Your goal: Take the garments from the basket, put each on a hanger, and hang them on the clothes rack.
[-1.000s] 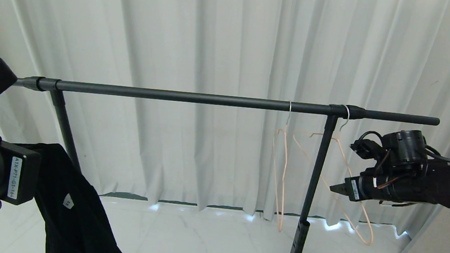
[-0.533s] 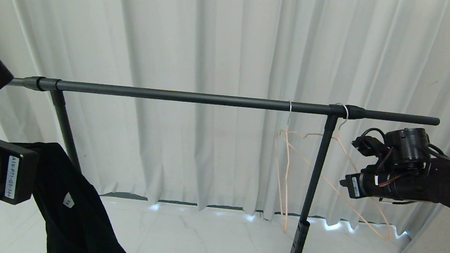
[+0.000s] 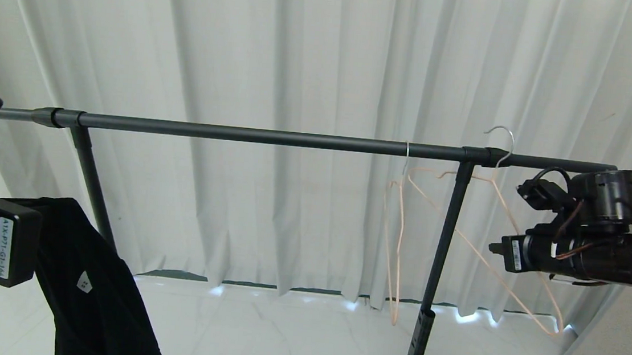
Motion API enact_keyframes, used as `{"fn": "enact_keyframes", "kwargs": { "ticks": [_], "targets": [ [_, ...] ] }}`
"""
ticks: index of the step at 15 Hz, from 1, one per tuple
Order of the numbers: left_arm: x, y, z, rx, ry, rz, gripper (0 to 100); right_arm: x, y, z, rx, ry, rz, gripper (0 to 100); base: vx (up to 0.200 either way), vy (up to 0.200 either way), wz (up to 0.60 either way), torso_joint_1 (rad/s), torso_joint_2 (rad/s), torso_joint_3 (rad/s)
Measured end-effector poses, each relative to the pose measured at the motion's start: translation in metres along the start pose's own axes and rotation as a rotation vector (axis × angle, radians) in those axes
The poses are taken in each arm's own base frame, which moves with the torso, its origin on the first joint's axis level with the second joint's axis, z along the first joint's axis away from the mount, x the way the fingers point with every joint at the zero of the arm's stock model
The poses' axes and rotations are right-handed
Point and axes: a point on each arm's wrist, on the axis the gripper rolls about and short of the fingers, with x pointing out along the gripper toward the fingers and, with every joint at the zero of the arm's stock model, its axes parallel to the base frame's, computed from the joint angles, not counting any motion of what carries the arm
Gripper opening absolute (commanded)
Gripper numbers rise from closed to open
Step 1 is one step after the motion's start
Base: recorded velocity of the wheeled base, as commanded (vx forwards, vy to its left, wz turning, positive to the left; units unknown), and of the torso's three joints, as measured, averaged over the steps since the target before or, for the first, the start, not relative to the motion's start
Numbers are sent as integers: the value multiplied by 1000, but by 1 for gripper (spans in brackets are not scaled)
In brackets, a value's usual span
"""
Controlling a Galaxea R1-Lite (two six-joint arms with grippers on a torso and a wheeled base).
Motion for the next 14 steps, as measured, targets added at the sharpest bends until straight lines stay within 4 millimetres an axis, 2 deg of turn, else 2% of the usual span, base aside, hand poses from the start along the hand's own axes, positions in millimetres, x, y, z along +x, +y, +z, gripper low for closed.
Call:
{"fn": "enact_keyframes", "kwargs": {
  "ticks": [3, 8, 14],
  "targets": [
    [0, 0, 0, 1, 1, 1, 0, -24, 2, -18, 2, 9, -8, 0, 0, 0, 0, 0, 0, 0],
    [-1, 1, -1, 93, -4, 6, 0, -66, 4, -55, 0, 15, -93, 0, -200, 0, 0, 4, 0, 4],
    [6, -3, -9, 97, -24, 0, 0, -106, 8, -77, -17, -5, -140, 0, -200, 0, 0, -2, 2, 6]
  ]
}}
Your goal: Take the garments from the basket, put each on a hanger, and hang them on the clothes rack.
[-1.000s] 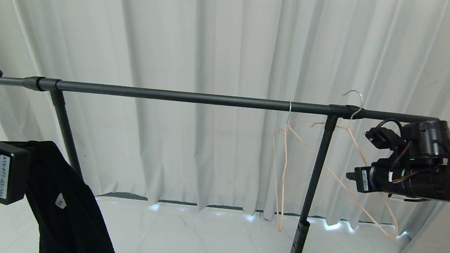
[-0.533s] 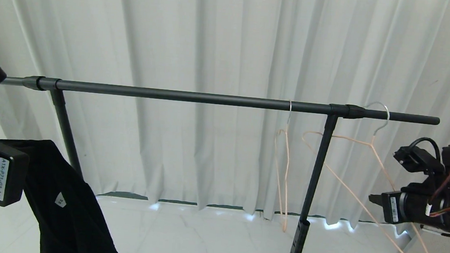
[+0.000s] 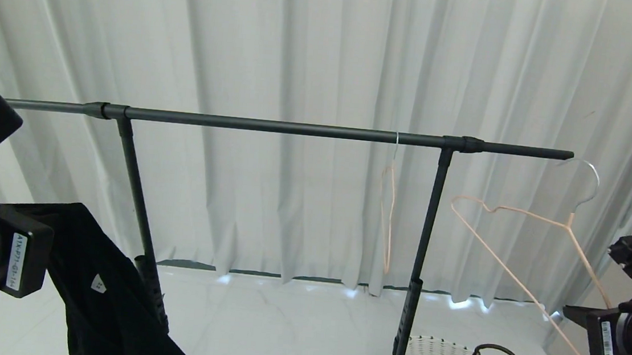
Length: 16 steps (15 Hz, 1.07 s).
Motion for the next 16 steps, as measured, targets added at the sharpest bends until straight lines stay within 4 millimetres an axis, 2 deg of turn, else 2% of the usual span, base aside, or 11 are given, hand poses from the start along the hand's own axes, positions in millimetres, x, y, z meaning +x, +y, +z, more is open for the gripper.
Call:
{"fn": "enact_keyframes", "kwargs": {
  "ticks": [5, 9, 12, 16],
  "targets": [
    [1, -2, -4, 11, 9, -10, 0, -28, 3, -9, -29, -18, 22, 0, -200, 0, 0, 3, 1, 2],
    [1, -5, -9, 27, 19, -37, 0, -44, 12, -8, -74, -90, 87, 0, 0, 0, 0, 0, 0, 0],
    [3, -11, -9, 49, 21, -73, 0, -54, 26, -10, -139, -125, 196, 0, 0, 0, 0, 0, 0, 0],
    [16, -20, 12, 1, 23, -98, 0, -61, 48, -11, -230, -139, 373, 0, 0, 0, 0, 0, 0, 0]
  ]
}}
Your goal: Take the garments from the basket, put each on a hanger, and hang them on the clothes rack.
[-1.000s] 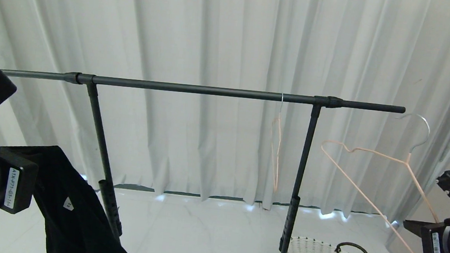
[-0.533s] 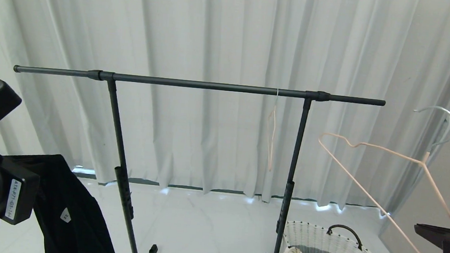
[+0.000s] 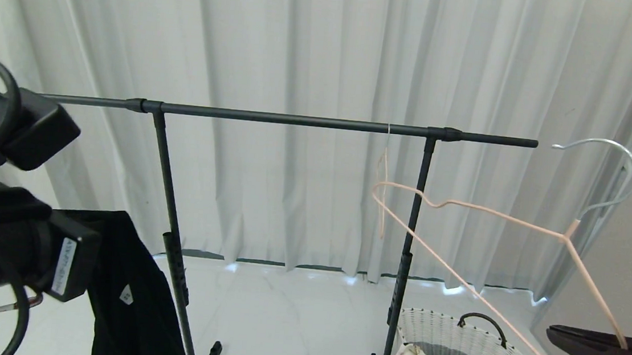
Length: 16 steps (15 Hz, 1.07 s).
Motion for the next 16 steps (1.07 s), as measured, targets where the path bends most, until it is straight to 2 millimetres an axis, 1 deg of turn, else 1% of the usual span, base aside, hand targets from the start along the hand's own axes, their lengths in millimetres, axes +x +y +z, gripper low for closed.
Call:
{"fn": "enact_keyframes", "kwargs": {
  "ticks": [3, 6, 7, 9, 10, 13, 16],
  "targets": [
    [25, -7, 31, -125, 7, 14, 0, 8, 17, 4, -50, -5, 130, 0, 0, 0, 0, 0, 0, 0],
    [56, -18, 57, -180, 16, 65, 0, 17, 39, 8, -40, 11, 257, 0, 0, 0, 0, 0, 0, 0],
    [65, -23, 63, -184, 19, 66, 0, 20, 47, 10, -24, 17, 296, 0, 0, 0, 0, 0, 0, 0],
    [78, -31, 71, -201, 21, 59, 0, 28, 60, 16, -18, 15, 347, 0, 0, 0, 0, 0, 0, 0],
    [81, -35, 72, -201, 20, 49, 0, 33, 64, 19, -11, 5, 356, 0, 0, 0, 0, 0, 0, 0],
    [87, -42, 74, -218, 19, 38, 0, 48, 72, 23, 43, 12, 370, 0, 0, 0, 0, 0, 0, 0],
    [90, -44, 75, -225, 19, 37, 0, 56, 75, 22, 56, 40, 372, 0, 0, 0, 0, 0, 0, 0]
  ]
}}
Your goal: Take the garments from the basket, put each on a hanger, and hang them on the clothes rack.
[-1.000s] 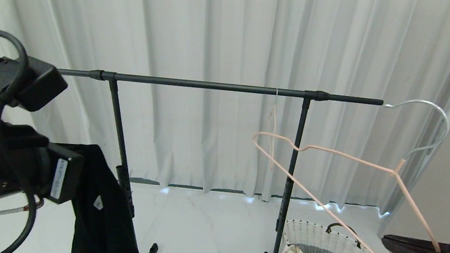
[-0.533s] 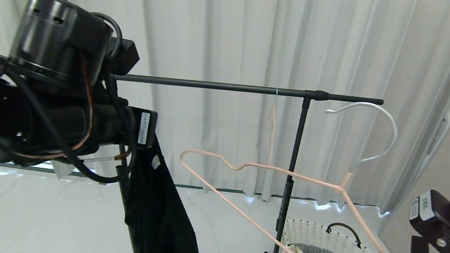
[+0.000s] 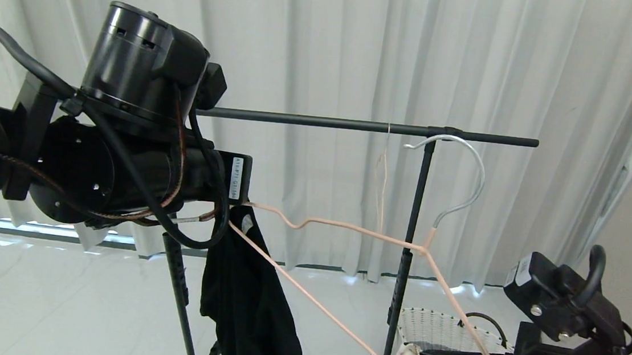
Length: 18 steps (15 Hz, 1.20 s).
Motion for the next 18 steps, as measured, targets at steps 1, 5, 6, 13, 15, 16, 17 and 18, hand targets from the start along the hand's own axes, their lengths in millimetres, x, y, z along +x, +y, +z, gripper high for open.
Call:
{"fn": "enact_keyframes", "kwargs": {
  "ticks": [1, 5, 6, 13, 15, 16, 17, 18],
  "targets": [
    [0, 0, 0, 1, 0, 0, 0, 3, -1, 1, 19, 0, -6, 0, 0, 0, 0, 0, 0, 0],
    [0, 0, 0, 1, -3, 17, 0, 9, -4, 5, 41, -8, -23, 0, 0, 0, 0, 0, 0, 0],
    [0, -2, 0, 3, -4, 14, 0, 11, -4, 6, 41, -8, -24, 0, 0, 0, 0, 0, 0, 0],
    [-23, -36, -2, 11, -35, -116, 0, 41, -1, 25, 43, 2, -20, 0, 0, 0, 0, 0, 0, 0],
    [-32, -45, 0, 6, -52, -159, 0, 50, 1, 30, 56, 2, -16, 0, 0, 0, 0, 0, 0, 0],
    [-36, -49, 1, 8, -59, -176, 0, 54, 3, 32, 71, 3, -12, 0, 0, 0, 0, 0, 0, 0],
    [-38, -51, 2, 10, -64, -189, 0, 58, 4, 33, 81, 6, -9, 0, 0, 0, 0, 0, 0, 0],
    [-41, -54, 2, 11, -69, -201, 0, 62, 5, 34, 87, 10, -7, 0, 0, 0, 0, 0, 0, 0]
  ]
}}
